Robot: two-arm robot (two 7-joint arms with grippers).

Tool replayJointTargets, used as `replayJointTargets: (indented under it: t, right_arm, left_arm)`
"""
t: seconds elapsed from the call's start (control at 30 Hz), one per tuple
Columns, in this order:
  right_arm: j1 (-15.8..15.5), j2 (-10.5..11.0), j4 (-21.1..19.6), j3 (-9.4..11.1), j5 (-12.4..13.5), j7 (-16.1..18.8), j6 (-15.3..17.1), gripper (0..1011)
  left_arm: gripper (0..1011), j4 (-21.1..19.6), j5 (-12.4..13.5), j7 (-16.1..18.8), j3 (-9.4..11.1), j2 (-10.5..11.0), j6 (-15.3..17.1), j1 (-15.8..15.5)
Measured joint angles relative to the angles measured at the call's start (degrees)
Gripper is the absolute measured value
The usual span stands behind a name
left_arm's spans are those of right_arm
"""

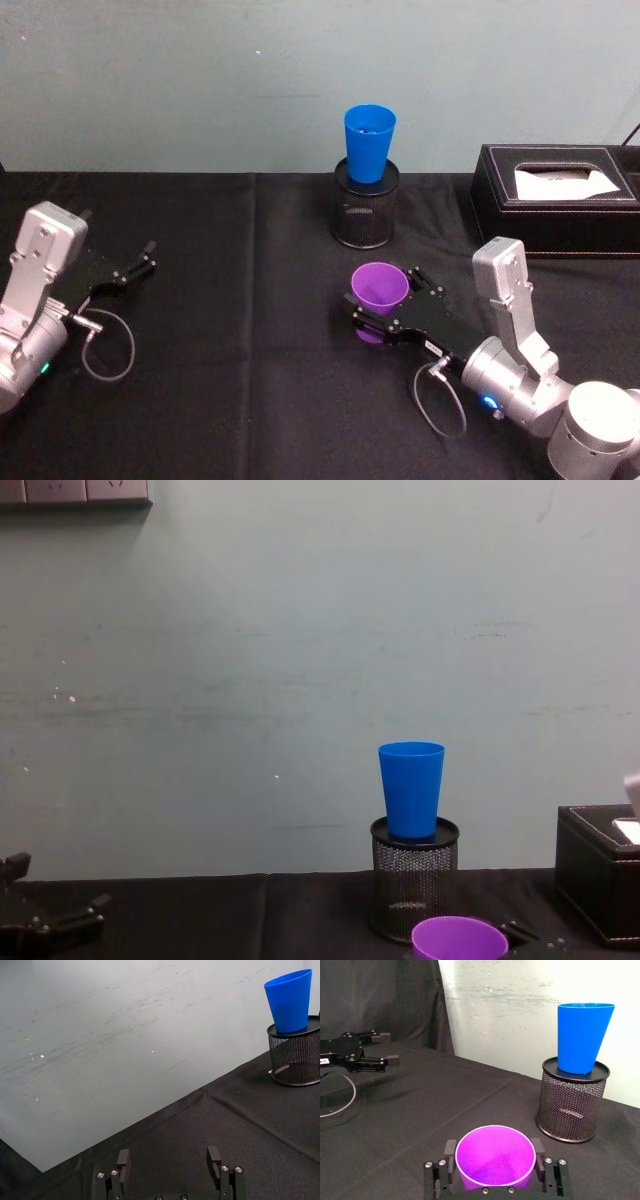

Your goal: Pick up one cup with a gripper and tap it against the other cup.

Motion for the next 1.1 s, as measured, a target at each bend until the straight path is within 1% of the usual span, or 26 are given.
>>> replayJointTargets:
  t: [0.1, 0.17, 0.37, 0.43, 0.47, 0.5, 0.53, 0.63, 0.7, 0.73, 0.77, 0.8, 0.83, 0.87, 0.93, 0.97, 1.03, 1.1]
  right_arm:
    - [0.0, 0.0, 0.0, 0.0, 0.0, 0.0, 0.0, 885]
    - [0.0, 0.1, -0.1, 0.0, 0.1, 0.0, 0.0, 818]
    - [-0.1, 0.1, -0.1, 0.0, 0.1, 0.0, 0.0, 767]
    - [-0.3, 0.2, -0.9, 0.2, -0.1, -0.2, 0.2, 760]
    - [-0.5, 0.3, -1.9, 0.6, -0.2, -0.3, 1.0, 752]
    - [-0.5, 0.3, -1.9, 0.6, -0.2, -0.3, 1.0, 752]
    - [-0.6, 0.5, -3.3, 1.1, -0.1, -0.4, 2.4, 747]
    - [-0.7, 0.7, -5.3, 2.1, 0.5, -0.6, 4.5, 737]
    - [-0.7, 1.0, -7.4, 3.1, 1.2, -0.7, 6.7, 732]
    - [-0.7, 1.2, -8.9, 3.8, 1.9, -0.7, 8.5, 731]
    - [-0.6, 1.3, -9.7, 4.2, 2.2, -0.6, 9.4, 730]
    - [-0.3, 1.5, -11.3, 4.9, 2.8, -0.6, 11.0, 731]
    - [-0.3, 1.5, -11.3, 4.9, 2.8, -0.6, 11.0, 731]
    - [-0.1, 1.8, -12.7, 5.4, 3.3, -0.6, 12.6, 731]
    - [0.3, 2.0, -13.9, 5.8, 3.8, -0.4, 14.1, 731]
    - [0.7, 2.2, -14.9, 6.1, 4.3, -0.4, 15.4, 731]
    - [1.3, 2.4, -16.1, 6.5, 4.9, -0.5, 16.9, 731]
    - [1.6, 2.5, -16.7, 6.6, 5.3, -0.7, 17.7, 731]
  left_arm:
    - [1000, 0.0, 0.0, 0.0, 0.0, 0.0, 0.0, 0.0]
    - [1000, 0.0, 0.0, 0.0, 0.0, 0.0, 0.0, 0.0]
    - [1000, 0.0, 0.0, 0.0, 0.0, 0.0, 0.0, 0.0]
    - [1000, 0.0, 0.0, 0.0, 0.0, 0.0, 0.0, 0.0]
    - [1000, 0.0, 0.0, 0.0, 0.0, 0.0, 0.0, 0.0]
    - [1000, 0.0, 0.0, 0.0, 0.0, 0.0, 0.0, 0.0]
    - [1000, 0.0, 0.0, 0.0, 0.0, 0.0, 0.0, 0.0]
    - [1000, 0.0, 0.0, 0.0, 0.0, 0.0, 0.0, 0.0]
    - [1000, 0.0, 0.0, 0.0, 0.0, 0.0, 0.0, 0.0]
    - [1000, 0.0, 0.0, 0.0, 0.0, 0.0, 0.0, 0.0]
    - [1000, 0.0, 0.0, 0.0, 0.0, 0.0, 0.0, 0.0]
    - [1000, 0.0, 0.0, 0.0, 0.0, 0.0, 0.0, 0.0]
    - [1000, 0.0, 0.0, 0.0, 0.0, 0.0, 0.0, 0.0]
    - [1000, 0.0, 0.0, 0.0, 0.0, 0.0, 0.0, 0.0]
    - [1000, 0.0, 0.0, 0.0, 0.0, 0.0, 0.0, 0.0]
    - [1000, 0.0, 0.0, 0.0, 0.0, 0.0, 0.0, 0.0]
    - [1000, 0.0, 0.0, 0.0, 0.0, 0.0, 0.0, 0.0]
    - [1000, 0.0, 0.0, 0.0, 0.0, 0.0, 0.0, 0.0]
